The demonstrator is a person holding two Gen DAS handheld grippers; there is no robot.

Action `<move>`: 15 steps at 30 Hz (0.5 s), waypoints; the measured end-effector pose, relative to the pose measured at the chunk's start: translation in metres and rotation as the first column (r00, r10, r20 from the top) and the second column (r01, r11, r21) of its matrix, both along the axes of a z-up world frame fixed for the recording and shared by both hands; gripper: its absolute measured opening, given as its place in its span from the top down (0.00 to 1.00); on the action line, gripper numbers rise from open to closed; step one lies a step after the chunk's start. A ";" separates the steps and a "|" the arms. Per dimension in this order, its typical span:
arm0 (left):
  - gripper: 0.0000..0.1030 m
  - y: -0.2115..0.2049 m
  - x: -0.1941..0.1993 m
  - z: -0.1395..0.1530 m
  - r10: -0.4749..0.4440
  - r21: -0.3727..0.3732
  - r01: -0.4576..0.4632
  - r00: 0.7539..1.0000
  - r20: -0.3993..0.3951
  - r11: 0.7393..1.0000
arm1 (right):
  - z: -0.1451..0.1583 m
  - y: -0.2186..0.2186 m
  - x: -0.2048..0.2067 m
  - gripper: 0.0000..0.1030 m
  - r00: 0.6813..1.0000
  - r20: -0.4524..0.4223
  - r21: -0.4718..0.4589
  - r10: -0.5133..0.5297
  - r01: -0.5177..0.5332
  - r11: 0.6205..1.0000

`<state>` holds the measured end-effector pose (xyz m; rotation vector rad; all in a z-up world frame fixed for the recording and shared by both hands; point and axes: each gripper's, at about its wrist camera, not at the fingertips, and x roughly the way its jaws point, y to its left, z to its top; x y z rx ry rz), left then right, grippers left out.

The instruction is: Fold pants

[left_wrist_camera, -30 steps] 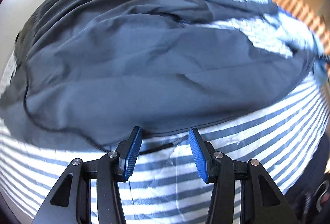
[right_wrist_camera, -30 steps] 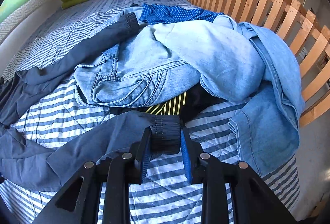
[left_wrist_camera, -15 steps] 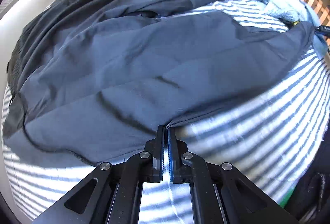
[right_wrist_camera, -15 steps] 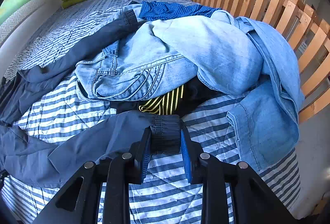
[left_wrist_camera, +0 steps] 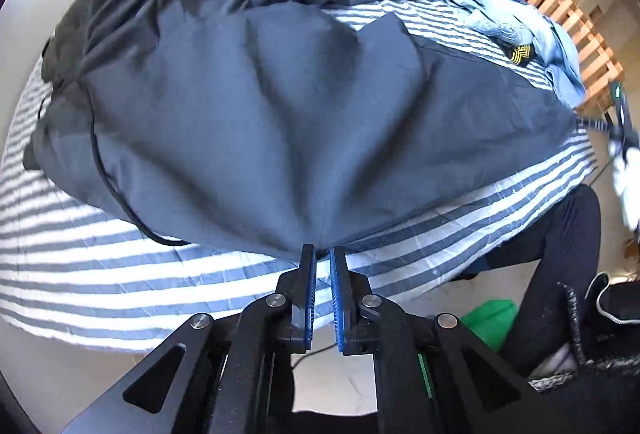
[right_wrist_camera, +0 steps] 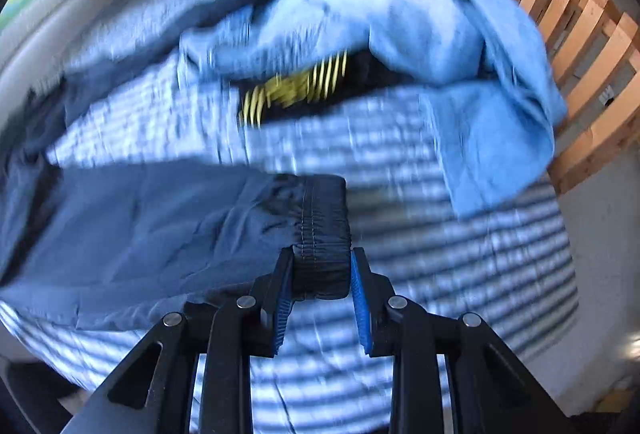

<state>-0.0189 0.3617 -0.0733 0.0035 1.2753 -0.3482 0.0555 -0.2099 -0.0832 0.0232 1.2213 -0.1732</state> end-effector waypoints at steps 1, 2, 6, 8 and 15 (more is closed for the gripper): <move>0.89 0.001 0.002 0.003 0.011 -0.012 -0.011 1.000 0.006 1.000 | -0.006 0.000 -0.006 0.73 1.000 -0.016 -0.023 0.001 -0.001 1.000; 0.87 0.001 0.005 0.009 0.019 -0.023 -0.018 0.999 0.028 1.000 | -0.007 -0.003 -0.010 0.73 1.000 -0.012 -0.030 -0.010 0.010 0.999; 0.71 -0.004 0.029 0.030 0.050 -0.032 -0.046 0.993 0.107 0.998 | 0.018 -0.022 -0.012 0.70 0.994 0.080 0.035 -0.072 0.069 0.997; 0.66 -0.010 0.047 0.039 0.062 -0.033 -0.058 0.987 0.147 0.998 | 0.036 -0.024 -0.005 0.68 0.988 0.139 0.059 -0.065 0.057 0.997; 0.66 -0.037 0.121 0.041 0.113 -0.089 -0.098 0.976 0.184 0.991 | 0.089 -0.009 0.077 0.54 0.948 0.316 0.082 0.029 -0.058 0.995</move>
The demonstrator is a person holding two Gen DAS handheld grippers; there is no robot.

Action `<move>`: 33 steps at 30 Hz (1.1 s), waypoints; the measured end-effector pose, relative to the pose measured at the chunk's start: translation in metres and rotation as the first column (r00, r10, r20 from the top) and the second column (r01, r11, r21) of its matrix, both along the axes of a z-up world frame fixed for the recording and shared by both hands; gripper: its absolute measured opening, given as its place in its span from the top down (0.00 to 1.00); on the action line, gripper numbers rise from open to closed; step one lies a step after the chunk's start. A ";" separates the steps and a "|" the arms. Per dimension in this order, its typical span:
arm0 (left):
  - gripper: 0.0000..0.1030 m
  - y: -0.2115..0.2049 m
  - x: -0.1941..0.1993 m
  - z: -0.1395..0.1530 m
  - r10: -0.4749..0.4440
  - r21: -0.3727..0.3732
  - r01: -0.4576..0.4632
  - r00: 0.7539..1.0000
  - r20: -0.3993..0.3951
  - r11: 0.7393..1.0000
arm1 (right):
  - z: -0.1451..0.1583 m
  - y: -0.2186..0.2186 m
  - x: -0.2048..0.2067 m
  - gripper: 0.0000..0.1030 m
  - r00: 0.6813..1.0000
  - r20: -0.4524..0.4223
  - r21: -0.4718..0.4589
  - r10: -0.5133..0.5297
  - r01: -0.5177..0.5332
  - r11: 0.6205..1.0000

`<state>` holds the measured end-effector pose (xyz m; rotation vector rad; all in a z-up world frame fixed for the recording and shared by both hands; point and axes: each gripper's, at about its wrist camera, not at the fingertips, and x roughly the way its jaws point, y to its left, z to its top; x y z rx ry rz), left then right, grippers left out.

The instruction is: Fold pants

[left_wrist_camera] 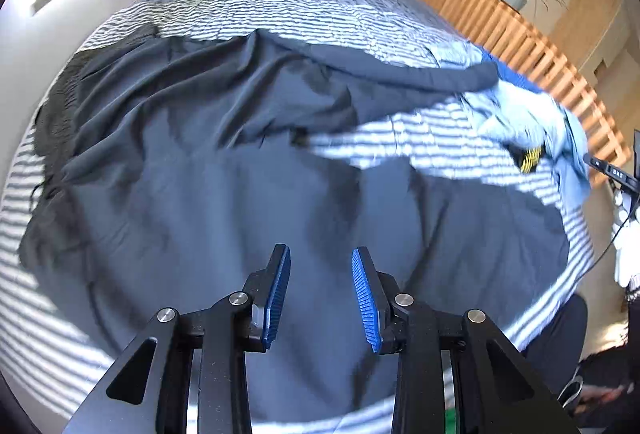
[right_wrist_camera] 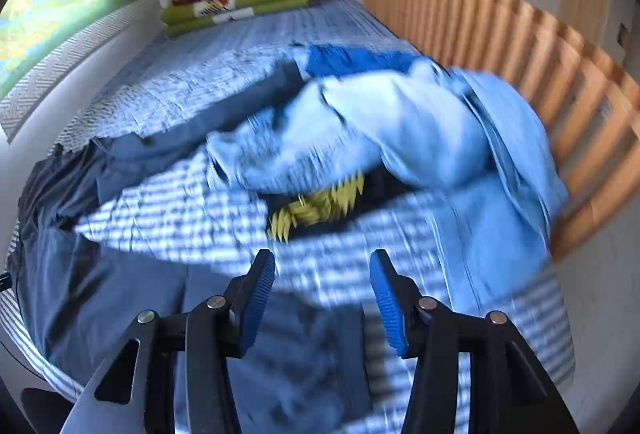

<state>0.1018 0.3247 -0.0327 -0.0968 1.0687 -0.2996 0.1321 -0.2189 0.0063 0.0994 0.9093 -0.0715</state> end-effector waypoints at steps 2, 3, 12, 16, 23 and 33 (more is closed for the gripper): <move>0.64 -0.013 0.025 -0.005 -0.014 0.014 0.013 1.000 0.012 1.000 | 0.005 0.002 0.032 0.52 1.000 0.008 -0.015 0.005 -0.005 1.000; 0.62 -0.018 0.037 -0.008 -0.014 0.025 0.013 1.000 0.019 1.000 | 0.007 0.004 0.052 0.50 1.000 0.016 -0.024 0.008 -0.008 1.000; 0.53 -0.063 0.138 -0.046 0.007 0.033 -0.008 0.999 0.038 0.999 | -0.017 -0.008 0.217 0.40 0.997 -0.003 0.043 -0.082 0.082 0.996; 0.41 -0.095 0.171 -0.060 -0.042 0.063 0.039 0.998 0.048 0.997 | -0.038 -0.009 0.272 0.38 0.995 -0.020 0.059 -0.093 0.094 0.994; 0.39 -0.172 0.217 -0.086 -0.181 0.195 0.164 0.981 0.069 0.967 | -0.070 -0.008 0.311 0.49 0.990 -0.096 0.110 -0.107 0.118 0.987; 1.00 -0.176 0.218 -0.098 -0.195 0.187 0.184 0.980 0.040 0.965 | -0.005 -0.015 0.220 0.78 0.990 -0.117 0.250 -0.076 0.104 0.963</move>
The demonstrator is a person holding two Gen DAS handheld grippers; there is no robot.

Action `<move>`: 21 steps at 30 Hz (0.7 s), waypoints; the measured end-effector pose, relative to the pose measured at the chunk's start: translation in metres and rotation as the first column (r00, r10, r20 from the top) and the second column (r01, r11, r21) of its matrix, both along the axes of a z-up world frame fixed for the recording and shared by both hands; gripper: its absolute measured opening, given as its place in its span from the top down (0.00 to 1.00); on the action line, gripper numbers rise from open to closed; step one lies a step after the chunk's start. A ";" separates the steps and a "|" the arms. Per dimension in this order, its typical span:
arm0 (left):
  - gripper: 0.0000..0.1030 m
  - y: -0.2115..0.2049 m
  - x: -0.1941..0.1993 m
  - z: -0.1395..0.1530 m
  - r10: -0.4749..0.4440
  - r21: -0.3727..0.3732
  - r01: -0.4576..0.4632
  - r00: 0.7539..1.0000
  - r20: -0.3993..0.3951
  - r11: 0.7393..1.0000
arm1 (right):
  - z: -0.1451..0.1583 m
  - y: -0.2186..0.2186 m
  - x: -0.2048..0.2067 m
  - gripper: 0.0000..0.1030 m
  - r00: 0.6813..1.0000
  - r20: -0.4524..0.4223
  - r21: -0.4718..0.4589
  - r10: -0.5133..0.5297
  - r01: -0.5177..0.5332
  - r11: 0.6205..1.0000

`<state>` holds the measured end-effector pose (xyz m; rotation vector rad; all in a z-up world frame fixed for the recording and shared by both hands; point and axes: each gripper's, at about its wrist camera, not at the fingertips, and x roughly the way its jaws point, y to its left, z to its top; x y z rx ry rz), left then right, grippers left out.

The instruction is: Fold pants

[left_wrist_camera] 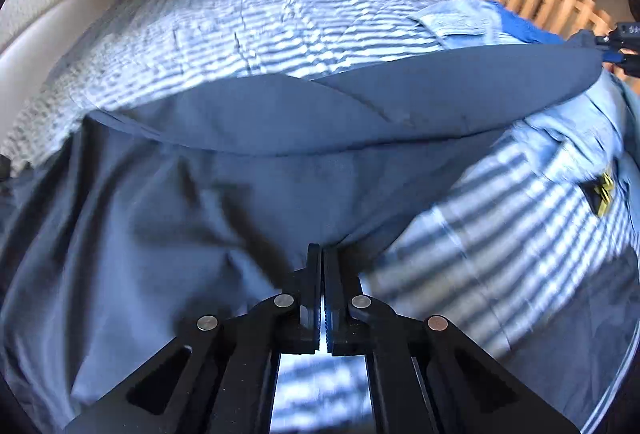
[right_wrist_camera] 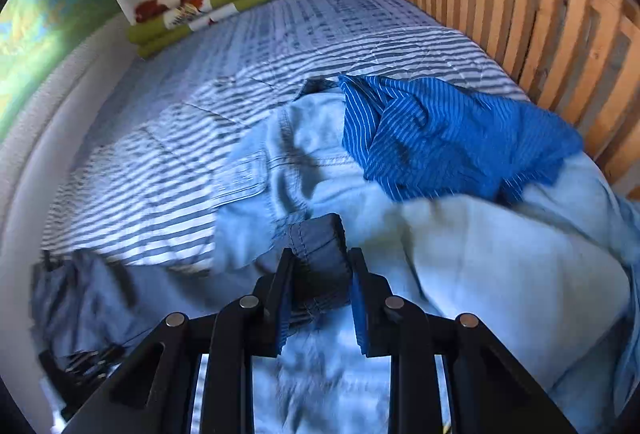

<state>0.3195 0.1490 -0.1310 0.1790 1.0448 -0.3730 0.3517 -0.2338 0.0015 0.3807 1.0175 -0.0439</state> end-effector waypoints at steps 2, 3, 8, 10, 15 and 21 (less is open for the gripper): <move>1.00 0.004 -0.018 0.014 -0.037 0.012 0.036 0.999 0.022 0.999 | 0.023 -0.012 -0.033 0.78 1.000 0.004 0.065 -0.018 0.017 0.998; 1.00 0.008 -0.029 0.023 -0.055 0.009 0.054 0.998 0.033 0.998 | 0.031 -0.017 -0.045 0.78 1.000 0.007 0.082 -0.023 0.022 0.996; 1.00 0.027 -0.073 0.053 -0.108 -0.073 0.109 0.994 0.022 0.991 | 0.060 -0.031 -0.093 0.74 0.999 -0.014 0.033 -0.049 0.049 0.998; 0.97 0.024 -0.079 0.042 -0.157 -0.086 0.152 0.985 -0.065 0.985 | 0.054 -0.036 -0.088 0.54 0.997 -0.042 -0.134 -0.068 0.061 0.989; 0.97 0.017 -0.085 0.029 -0.163 -0.001 0.163 0.985 -0.061 0.987 | 0.014 -0.076 -0.092 0.47 0.994 -0.047 -0.070 -0.095 0.091 0.993; 0.97 0.014 -0.087 0.006 -0.132 0.008 0.134 0.988 -0.083 0.991 | -0.051 -0.075 -0.132 0.47 0.995 -0.090 0.026 -0.030 0.032 0.999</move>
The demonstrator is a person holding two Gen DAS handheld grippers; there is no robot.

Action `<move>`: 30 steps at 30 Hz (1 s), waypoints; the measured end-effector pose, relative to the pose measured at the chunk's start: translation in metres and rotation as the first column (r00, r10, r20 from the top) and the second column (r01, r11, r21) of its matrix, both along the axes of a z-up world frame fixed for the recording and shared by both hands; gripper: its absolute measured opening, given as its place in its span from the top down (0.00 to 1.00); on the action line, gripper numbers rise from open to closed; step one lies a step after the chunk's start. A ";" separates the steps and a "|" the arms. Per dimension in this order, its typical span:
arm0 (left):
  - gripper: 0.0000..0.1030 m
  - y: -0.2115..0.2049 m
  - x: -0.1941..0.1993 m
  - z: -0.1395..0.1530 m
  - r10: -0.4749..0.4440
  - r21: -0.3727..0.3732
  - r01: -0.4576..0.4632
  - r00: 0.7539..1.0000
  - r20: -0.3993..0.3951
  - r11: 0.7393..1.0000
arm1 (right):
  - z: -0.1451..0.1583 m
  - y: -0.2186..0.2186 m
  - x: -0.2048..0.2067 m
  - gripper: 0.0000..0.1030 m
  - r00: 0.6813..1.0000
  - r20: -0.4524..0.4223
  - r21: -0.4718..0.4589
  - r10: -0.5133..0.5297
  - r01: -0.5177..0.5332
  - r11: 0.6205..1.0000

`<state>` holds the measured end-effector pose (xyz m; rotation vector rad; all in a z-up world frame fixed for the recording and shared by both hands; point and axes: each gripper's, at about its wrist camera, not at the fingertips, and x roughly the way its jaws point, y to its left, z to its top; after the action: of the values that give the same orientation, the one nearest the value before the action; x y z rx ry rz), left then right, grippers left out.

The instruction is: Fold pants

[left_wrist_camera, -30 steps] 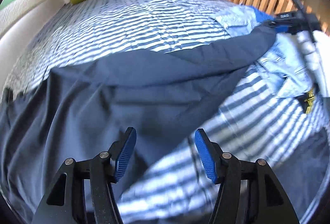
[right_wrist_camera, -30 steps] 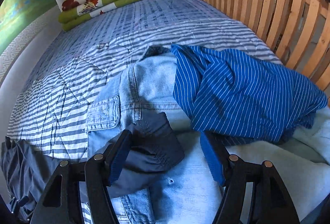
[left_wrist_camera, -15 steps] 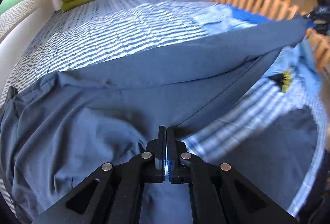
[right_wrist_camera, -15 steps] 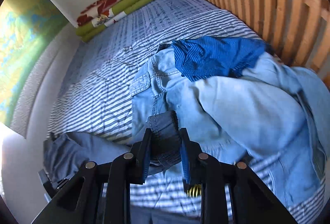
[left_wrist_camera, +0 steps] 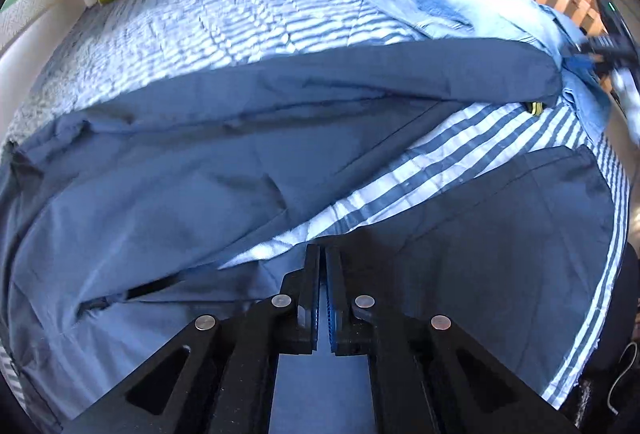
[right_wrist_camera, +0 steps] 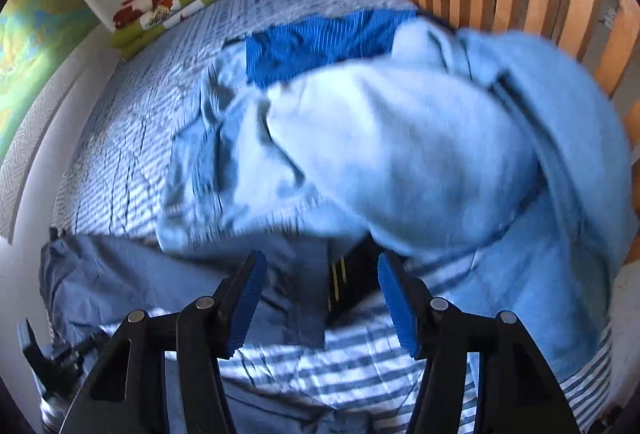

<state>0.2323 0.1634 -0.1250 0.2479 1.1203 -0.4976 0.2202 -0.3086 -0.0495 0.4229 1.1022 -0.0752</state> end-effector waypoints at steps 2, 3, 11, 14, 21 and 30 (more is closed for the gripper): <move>0.97 -0.001 0.001 -0.008 0.011 0.007 -0.011 1.000 -0.012 1.000 | -0.016 0.011 -0.008 0.47 0.999 -0.004 0.019 0.036 -0.036 0.999; 0.97 -0.001 0.002 -0.012 0.015 0.006 -0.015 1.000 -0.018 1.000 | -0.023 0.018 -0.011 0.47 0.998 -0.008 0.015 0.061 -0.061 0.998; 0.97 0.005 0.002 -0.028 0.044 -0.010 -0.044 0.998 -0.047 0.999 | -0.031 0.077 -0.005 0.91 0.970 -0.018 -0.146 0.242 -0.242 0.959; 0.97 0.007 0.003 -0.027 0.048 -0.013 -0.048 0.998 -0.042 0.999 | 0.005 0.063 0.002 0.94 0.975 0.063 0.060 0.215 -0.219 0.974; 0.97 0.014 0.009 -0.018 0.080 -0.051 -0.082 0.996 -0.031 0.995 | 0.068 -0.009 0.082 0.62 0.981 0.169 0.228 -0.092 0.052 0.972; 0.92 0.018 0.006 -0.011 0.073 -0.059 -0.074 0.997 -0.023 0.995 | 0.052 0.022 0.059 0.58 0.970 0.207 -0.001 0.127 -0.130 0.992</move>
<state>0.2379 0.1816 -0.1364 0.1488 1.1287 -0.4686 0.2794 -0.2865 0.0021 0.3607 0.9223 0.0883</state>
